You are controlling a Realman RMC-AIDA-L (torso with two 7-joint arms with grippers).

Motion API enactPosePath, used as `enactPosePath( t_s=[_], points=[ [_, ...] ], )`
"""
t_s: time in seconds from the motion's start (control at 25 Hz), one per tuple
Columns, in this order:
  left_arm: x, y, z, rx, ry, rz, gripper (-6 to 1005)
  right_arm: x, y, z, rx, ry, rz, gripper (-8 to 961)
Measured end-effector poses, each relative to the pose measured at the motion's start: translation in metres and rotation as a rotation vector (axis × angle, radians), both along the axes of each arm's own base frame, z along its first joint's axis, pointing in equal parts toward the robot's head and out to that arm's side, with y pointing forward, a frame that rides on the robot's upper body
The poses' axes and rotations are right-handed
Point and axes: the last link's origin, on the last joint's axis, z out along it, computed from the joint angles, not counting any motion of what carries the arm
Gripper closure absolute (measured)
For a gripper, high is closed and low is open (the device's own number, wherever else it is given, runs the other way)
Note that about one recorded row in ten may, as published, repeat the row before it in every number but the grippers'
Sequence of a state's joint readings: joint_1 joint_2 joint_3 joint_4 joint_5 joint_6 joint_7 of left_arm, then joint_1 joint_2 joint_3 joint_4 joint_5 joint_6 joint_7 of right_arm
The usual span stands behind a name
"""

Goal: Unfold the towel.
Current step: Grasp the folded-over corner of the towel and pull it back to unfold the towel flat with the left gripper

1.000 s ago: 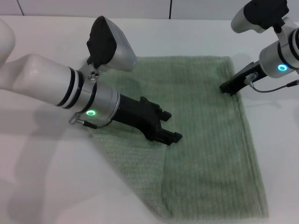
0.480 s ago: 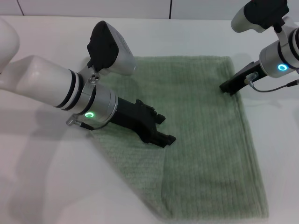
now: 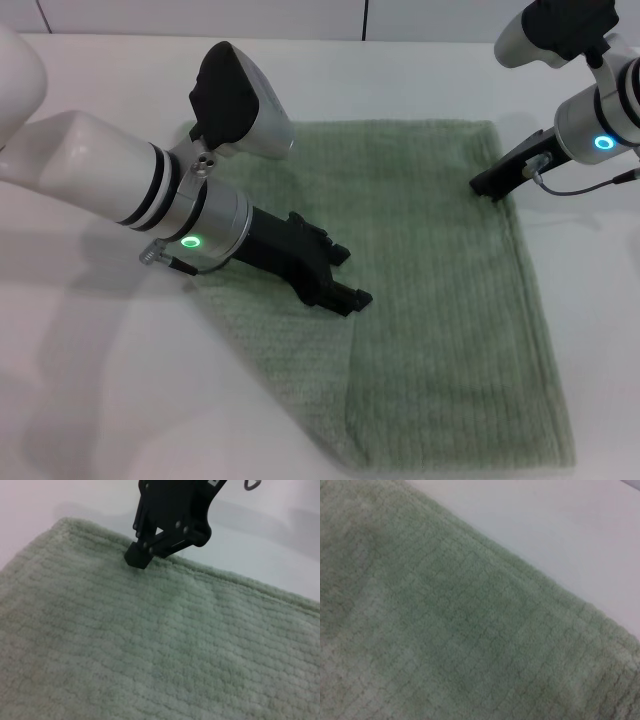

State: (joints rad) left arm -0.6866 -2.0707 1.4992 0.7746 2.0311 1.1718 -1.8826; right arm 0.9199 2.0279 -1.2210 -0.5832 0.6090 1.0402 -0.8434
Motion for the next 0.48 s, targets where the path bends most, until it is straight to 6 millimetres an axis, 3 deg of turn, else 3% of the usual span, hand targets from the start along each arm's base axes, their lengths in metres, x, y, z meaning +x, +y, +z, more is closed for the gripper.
enactPosePath(
  t_s=[0.36, 0.48],
  points=[
    [0.0035, -0.002, 0.0001, -0.023, -0.006, -0.005, 358, -0.0005, 0.0003, 0.0002, 0.0, 0.0, 0.003, 954],
    [0.004, -0.0028, 0.0001, -0.03, -0.009, -0.005, 479, -0.0006, 0.0004, 0.0002, 0.001, 0.0, 0.004, 954]
  ],
)
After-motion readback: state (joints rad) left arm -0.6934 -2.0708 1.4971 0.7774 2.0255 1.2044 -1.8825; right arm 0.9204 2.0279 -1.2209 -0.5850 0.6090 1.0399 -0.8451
